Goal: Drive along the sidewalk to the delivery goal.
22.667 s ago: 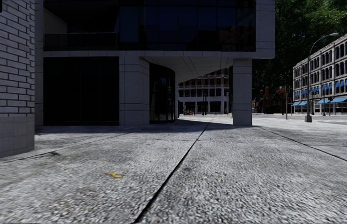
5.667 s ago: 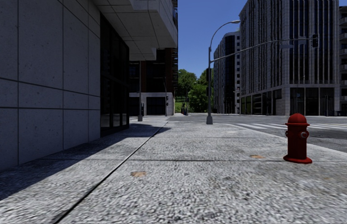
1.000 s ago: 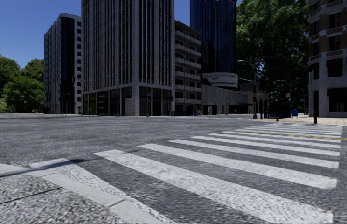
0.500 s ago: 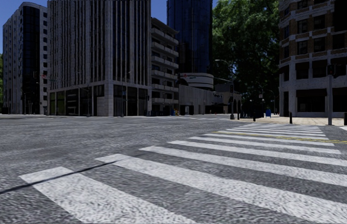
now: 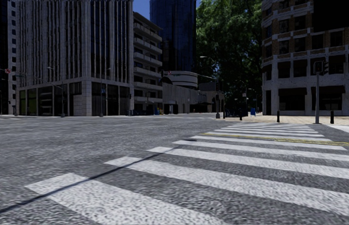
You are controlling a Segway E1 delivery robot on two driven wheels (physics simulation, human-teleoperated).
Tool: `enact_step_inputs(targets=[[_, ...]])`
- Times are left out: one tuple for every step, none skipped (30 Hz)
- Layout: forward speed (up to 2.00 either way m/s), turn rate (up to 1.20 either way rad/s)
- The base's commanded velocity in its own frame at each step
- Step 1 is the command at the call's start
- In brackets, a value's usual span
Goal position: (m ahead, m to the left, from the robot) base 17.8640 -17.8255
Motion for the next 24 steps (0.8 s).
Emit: enact_step_inputs(targets=[[2.00,-0.52],[2.00,-0.52],[2.00,-0.52],[2.00,-0.52],[2.00,-0.52],[2.00,-0.52],[2.00,-0.52],[2.00,-0.52],[2.00,-0.52],[2.00,-0.52],[2.00,-0.52],[2.00,-0.52],[2.00,-0.52],[2.00,-0.52],[2.00,-0.52],[2.00,-0.52],[2.00,-0.52],[2.00,-0.52],[2.00,-0.52],[2.00,-0.52],[2.00,-0.52],[2.00,-0.52],[2.00,-0.52],[2.00,-0.52]])
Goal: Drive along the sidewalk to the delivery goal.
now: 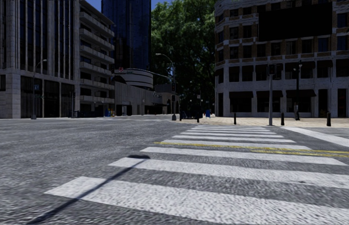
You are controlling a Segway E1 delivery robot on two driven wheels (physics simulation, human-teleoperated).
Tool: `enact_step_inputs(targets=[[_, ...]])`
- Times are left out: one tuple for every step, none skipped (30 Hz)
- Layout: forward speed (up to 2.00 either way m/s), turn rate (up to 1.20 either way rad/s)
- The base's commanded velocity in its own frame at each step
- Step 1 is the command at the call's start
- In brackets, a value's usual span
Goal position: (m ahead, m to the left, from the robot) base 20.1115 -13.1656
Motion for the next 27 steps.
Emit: enact_step_inputs(targets=[[2.00,-0.52],[2.00,-0.52],[2.00,-0.52],[2.00,-0.52],[2.00,-0.52],[2.00,-0.52],[2.00,-0.52],[2.00,-0.52],[2.00,-0.52],[2.00,-0.52],[2.00,-0.52],[2.00,-0.47],[2.00,-0.29],[2.00,-0.14],[2.00,-0.14],[2.00,-0.11],[2.00,-0.11],[2.00,-0.10],[2.00,-0.10],[2.00,-0.10],[2.00,-0.10],[2.00,-0.10],[2.00,-0.10],[2.00,0.00],[2.00,0.00],[2.00,0.00],[2.00,0.00]])
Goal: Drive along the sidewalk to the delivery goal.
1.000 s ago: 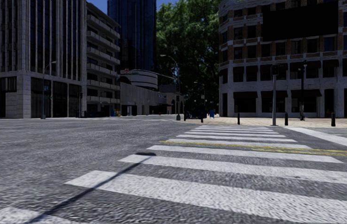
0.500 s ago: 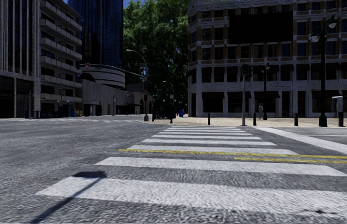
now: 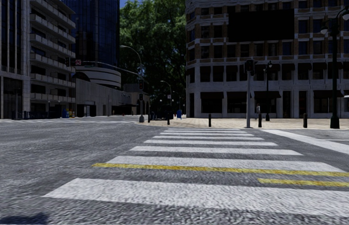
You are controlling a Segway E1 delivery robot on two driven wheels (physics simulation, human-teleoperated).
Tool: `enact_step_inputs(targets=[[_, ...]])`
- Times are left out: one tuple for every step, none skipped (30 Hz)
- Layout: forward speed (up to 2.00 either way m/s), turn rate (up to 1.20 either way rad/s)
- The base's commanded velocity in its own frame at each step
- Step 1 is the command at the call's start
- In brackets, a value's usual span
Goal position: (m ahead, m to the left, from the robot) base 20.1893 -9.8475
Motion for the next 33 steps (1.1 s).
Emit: enact_step_inputs(targets=[[2.00,0.00],[2.00,0.00],[2.00,0.00],[2.00,0.00],[2.00,0.00],[2.00,0.00],[2.00,0.00],[2.00,0.00],[2.00,0.00],[2.00,0.00],[2.00,0.00],[2.00,-0.05],[2.00,-0.28],[2.00,-0.34],[2.00,-0.34],[2.00,-0.35],[2.00,-0.36],[2.00,-0.36],[2.00,-0.36],[2.00,-0.36],[2.00,-0.36],[2.00,-0.36],[2.00,-0.36],[2.00,-0.36],[2.00,-0.36],[2.00,-0.36],[2.00,-0.36],[2.00,-0.36],[2.00,-0.36],[2.00,-0.36],[2.00,-0.36],[2.00,-0.36],[2.00,-0.36]])
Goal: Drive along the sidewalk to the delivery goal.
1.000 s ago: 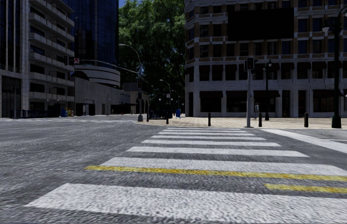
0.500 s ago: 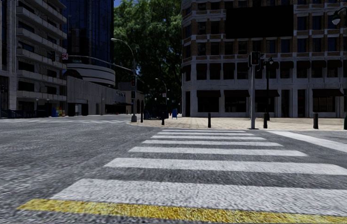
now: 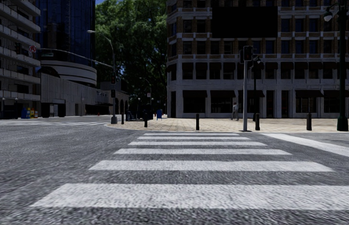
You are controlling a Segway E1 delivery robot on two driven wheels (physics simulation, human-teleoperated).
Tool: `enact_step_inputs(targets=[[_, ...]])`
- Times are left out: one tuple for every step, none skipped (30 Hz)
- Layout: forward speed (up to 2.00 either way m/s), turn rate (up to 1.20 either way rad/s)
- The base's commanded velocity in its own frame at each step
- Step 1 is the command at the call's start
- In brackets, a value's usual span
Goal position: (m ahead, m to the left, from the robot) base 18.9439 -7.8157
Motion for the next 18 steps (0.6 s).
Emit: enact_step_inputs(targets=[[2.00,-0.36],[2.00,-0.36],[2.00,-0.36],[2.00,-0.36],[2.00,-0.32],[2.00,-0.32],[2.00,-0.30],[2.00,-0.29],[2.00,-0.29],[2.00,-0.29],[2.00,-0.29],[2.00,-0.29],[2.00,-0.30],[2.00,-0.30],[2.00,-0.31],[2.00,-0.31],[2.00,-0.31],[2.00,-0.31]])
